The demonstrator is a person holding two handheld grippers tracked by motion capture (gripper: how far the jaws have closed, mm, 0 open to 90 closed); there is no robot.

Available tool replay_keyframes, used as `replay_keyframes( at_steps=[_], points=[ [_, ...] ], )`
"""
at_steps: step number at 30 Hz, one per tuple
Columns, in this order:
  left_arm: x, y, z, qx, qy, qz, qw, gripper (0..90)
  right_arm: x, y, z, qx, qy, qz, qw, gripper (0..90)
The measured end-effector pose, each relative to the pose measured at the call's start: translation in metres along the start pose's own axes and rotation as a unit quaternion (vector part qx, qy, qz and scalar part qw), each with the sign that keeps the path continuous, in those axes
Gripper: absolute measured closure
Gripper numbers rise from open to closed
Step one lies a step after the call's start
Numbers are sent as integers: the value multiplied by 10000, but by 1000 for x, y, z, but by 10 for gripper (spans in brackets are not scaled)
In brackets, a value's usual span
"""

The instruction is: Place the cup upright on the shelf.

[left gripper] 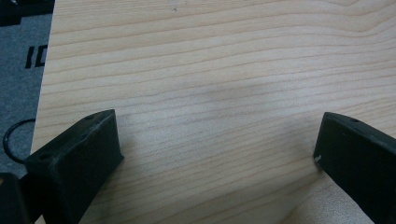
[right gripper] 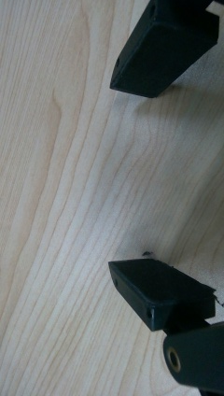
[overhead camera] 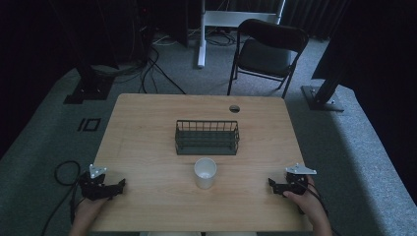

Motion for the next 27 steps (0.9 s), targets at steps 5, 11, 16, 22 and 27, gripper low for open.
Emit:
replay_keyframes(
  at_steps=[5,11,16,22,27],
  points=[
    [0,0,0,0,2,-1,10000,8,0,0,0,0,-3,-3,10000,114],
    [0,0,0,5,-10,-9,10000,8,0,0,0,5,-18,-3,10000,114],
    [-1,0,0,3,-11,-7,10000,8,0,0,0,12,-15,-3,10000,114],
    [-1,0,0,3,-14,-9,10000,8,0,0,1,-20,22,1,10000,114],
    [0,0,0,4,-12,-7,10000,8,0,-1,1,-5,13,1,10000,113]
  ],
)
Point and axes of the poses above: each handheld gripper's, and its own axes: y roughly forward along the jaws, x roughly out of its top, z roughly to its left, the point moved 9 cm from there along y, roughly forward along the jaws, and after that the axes turned 8 degrees about -x, right-handed, at the moved point
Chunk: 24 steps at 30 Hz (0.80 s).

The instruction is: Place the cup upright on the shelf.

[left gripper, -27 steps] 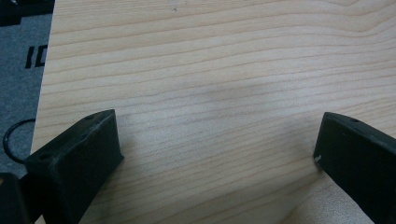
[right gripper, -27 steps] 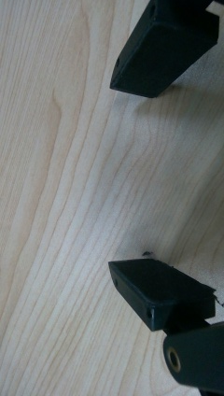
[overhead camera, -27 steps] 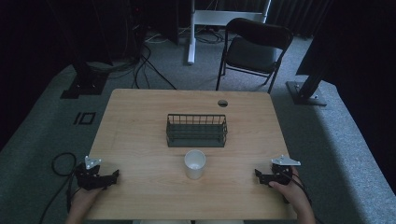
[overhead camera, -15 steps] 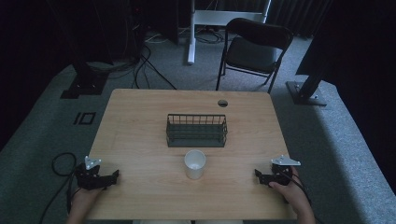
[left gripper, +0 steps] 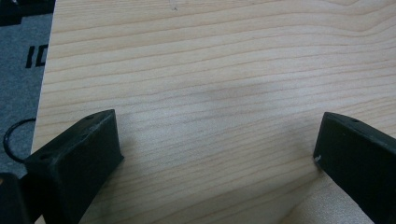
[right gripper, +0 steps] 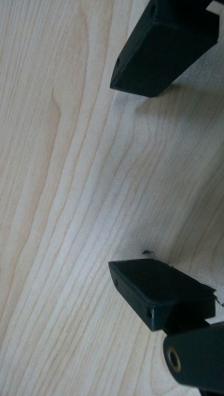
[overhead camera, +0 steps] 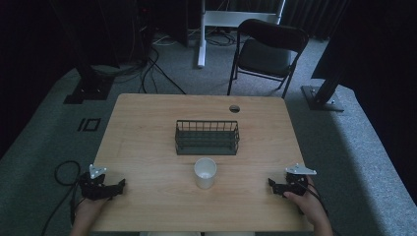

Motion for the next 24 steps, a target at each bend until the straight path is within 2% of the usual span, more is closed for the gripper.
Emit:
replay_keyframes(
  at_steps=[7,11,24],
  points=[
    [0,0,0,0,0,1,10000,8,1,0,0,136,48,-42,9999,115],
    [0,0,0,0,1,2,10000,7,3,1,2,110,-34,-76,9999,115],
    [0,0,0,1,0,1,10000,8,15,0,18,300,-122,-220,9992,115]
  ],
)
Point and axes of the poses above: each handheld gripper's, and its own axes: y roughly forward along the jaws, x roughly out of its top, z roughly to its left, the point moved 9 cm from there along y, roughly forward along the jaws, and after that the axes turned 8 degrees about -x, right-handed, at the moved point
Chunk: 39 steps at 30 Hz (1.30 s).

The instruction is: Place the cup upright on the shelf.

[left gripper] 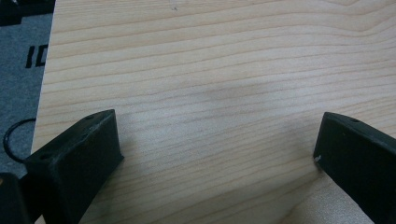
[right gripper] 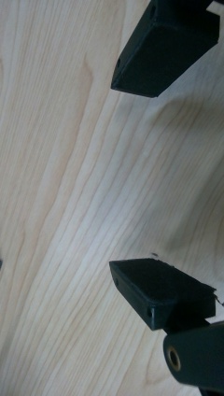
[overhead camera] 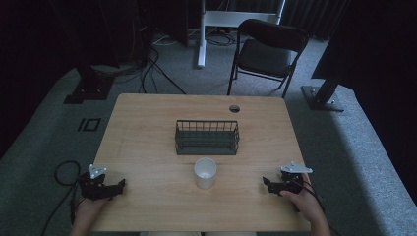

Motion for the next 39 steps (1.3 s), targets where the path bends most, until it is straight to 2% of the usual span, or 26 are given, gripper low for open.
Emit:
replay_keyframes(
  at_steps=[19,21,31,33,37,39],
  points=[
    [0,0,0,1,-2,-2,10000,8,21,-1,27,459,-59,-295,9985,134],
    [0,0,0,1,-2,-2,10000,8,23,-1,29,407,-154,-291,9986,134],
    [0,0,0,1,-2,-3,10000,8,31,-2,48,664,-362,-390,9964,134],
    [0,0,0,0,1,-1,10000,8,35,-3,57,779,-447,-452,9949,134],
    [0,0,0,-1,-2,-3,10000,8,38,-4,66,883,-525,-480,9936,131],
    [0,0,0,0,-2,-3,10000,8,41,-6,76,992,-628,-526,9917,129]
  ],
)
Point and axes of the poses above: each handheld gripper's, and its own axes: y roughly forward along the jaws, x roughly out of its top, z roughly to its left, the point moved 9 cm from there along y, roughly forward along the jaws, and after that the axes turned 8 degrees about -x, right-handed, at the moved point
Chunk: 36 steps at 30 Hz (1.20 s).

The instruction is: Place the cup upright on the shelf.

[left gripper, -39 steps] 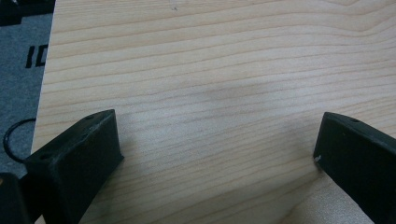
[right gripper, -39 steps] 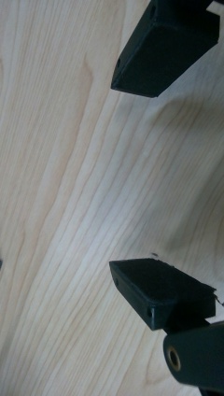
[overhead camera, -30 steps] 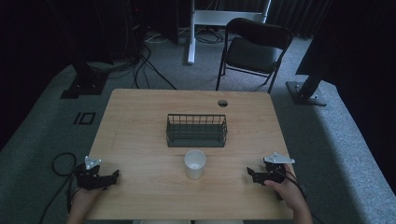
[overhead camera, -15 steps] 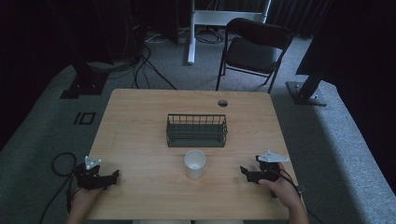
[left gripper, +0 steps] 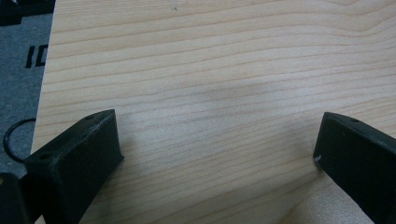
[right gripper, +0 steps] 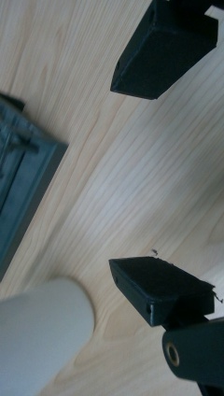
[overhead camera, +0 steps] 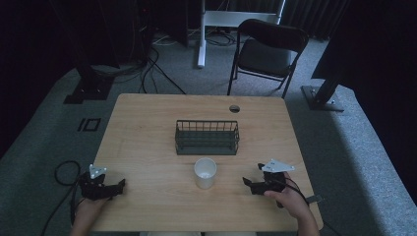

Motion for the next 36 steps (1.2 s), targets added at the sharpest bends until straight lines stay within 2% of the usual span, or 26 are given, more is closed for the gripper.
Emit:
replay_keyframes(
  at_steps=[16,22,36],
  points=[
    [0,0,0,-2,1,-1,10000,8,13,9,38,476,-302,-94,9984,129],
    [0,0,0,0,1,1,10000,8,17,10,54,682,-444,-165,9966,133],
    [0,0,0,-1,1,1,10000,8,24,20,78,965,-597,-268,9932,133]
  ],
)
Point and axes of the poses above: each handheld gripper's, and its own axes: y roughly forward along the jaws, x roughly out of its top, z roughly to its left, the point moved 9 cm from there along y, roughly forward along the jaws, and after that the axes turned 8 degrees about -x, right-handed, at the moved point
